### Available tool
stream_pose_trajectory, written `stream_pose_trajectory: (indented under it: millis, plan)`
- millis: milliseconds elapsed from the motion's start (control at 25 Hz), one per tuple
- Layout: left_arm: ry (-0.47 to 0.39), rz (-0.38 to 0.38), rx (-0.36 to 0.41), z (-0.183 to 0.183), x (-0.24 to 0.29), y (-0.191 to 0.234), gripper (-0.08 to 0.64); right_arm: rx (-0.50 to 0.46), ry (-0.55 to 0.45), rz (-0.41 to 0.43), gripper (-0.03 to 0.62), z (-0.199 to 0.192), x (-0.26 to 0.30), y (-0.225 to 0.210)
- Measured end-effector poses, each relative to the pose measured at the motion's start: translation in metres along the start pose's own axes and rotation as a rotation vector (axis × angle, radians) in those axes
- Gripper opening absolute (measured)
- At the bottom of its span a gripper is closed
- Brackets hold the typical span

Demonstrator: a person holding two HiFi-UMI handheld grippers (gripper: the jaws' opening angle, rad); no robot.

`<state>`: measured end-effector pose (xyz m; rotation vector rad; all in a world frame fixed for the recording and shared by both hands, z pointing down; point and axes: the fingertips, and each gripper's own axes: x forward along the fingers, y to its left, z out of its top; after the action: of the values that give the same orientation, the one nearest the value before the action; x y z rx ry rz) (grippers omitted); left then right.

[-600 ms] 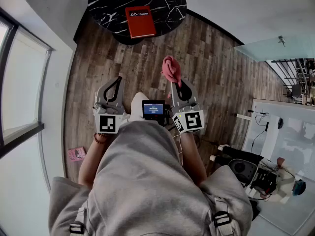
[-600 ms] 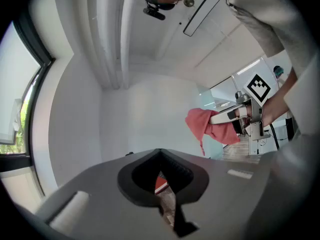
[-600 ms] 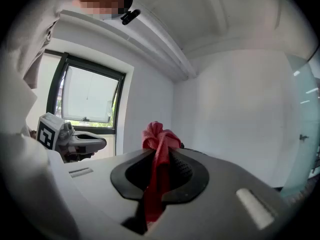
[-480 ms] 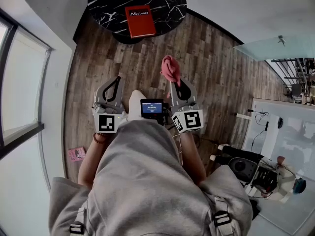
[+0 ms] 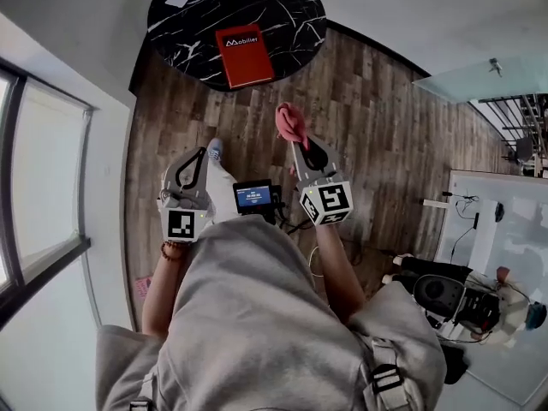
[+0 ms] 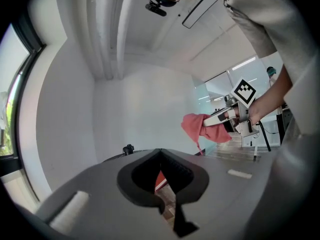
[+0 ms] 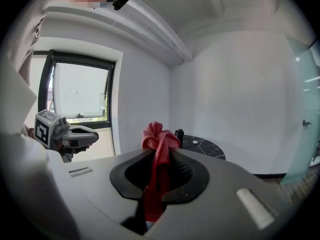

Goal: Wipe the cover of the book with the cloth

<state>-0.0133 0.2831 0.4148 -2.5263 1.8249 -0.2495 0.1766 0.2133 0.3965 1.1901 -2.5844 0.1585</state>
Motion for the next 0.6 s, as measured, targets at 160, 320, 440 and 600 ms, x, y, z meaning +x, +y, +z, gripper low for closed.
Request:
stream_pose_trajectory:
  millis: [160,320,440,600]
  plan:
    - [0.067,-0.069,0.046,-0.019,0.03,0.017,0.003,0.065,0.035,-0.022,0.061,-0.018,0.046,-0.032]
    - [0.122,-0.172,0.108,-0.044,0.067,0.029,0.003,0.154,0.079,-0.045,0.061,-0.041,0.097,-0.065]
    - [0.16,-0.26,0.118,-0.057,0.105,0.033,0.049,0.199,0.114,-0.103,0.061,-0.059,0.129,-0.09]
    - [0.192,-0.346,0.162,-0.081,0.151,0.038,0.101,0.245,0.167,-0.139,0.061,-0.086,0.162,-0.113]
